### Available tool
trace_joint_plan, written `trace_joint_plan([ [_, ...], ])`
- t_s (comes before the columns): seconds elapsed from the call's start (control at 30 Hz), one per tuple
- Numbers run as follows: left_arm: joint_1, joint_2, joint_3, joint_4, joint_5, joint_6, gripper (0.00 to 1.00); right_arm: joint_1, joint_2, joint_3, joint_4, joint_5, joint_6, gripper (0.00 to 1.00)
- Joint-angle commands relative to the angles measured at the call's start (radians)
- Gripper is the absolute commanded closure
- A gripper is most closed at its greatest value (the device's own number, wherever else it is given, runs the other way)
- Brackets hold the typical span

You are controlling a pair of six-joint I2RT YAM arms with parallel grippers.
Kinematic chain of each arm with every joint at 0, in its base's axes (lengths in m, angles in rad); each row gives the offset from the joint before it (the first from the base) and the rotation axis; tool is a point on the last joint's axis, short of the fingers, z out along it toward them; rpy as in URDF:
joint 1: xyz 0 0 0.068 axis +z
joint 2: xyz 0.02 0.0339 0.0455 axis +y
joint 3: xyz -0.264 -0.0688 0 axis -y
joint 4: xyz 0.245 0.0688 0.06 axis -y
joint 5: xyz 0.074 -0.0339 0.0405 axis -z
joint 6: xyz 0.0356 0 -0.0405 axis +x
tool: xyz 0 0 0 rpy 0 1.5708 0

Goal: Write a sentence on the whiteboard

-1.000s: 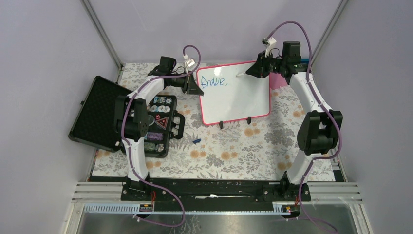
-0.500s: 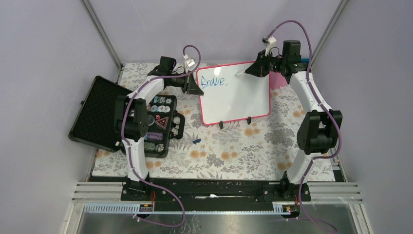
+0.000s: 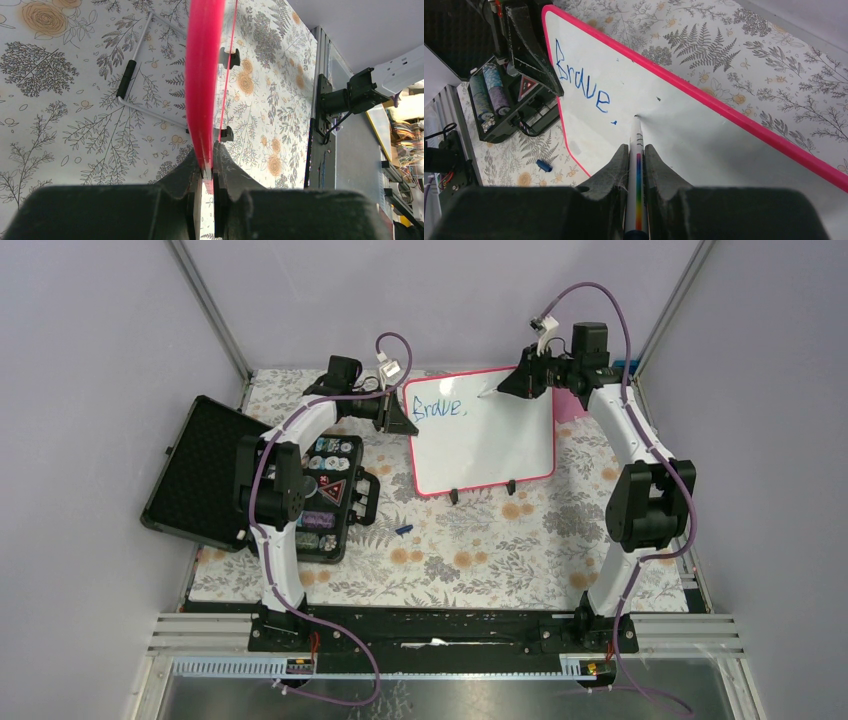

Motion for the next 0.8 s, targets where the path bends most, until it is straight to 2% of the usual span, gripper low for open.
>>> trace_joint_plan([
  [0.0, -0.008, 0.011, 0.029, 0.011, -0.020, 0.053, 1.00, 0.014, 0.003, 0.031, 0.004, 0.007, -0.022, 1.00],
  [0.77, -0.008, 0.017, 0.034, 0.010, -0.022, 0.049, 1.00, 0.027, -0.048, -0.092, 0.003, 0.014, -0.060, 1.00],
])
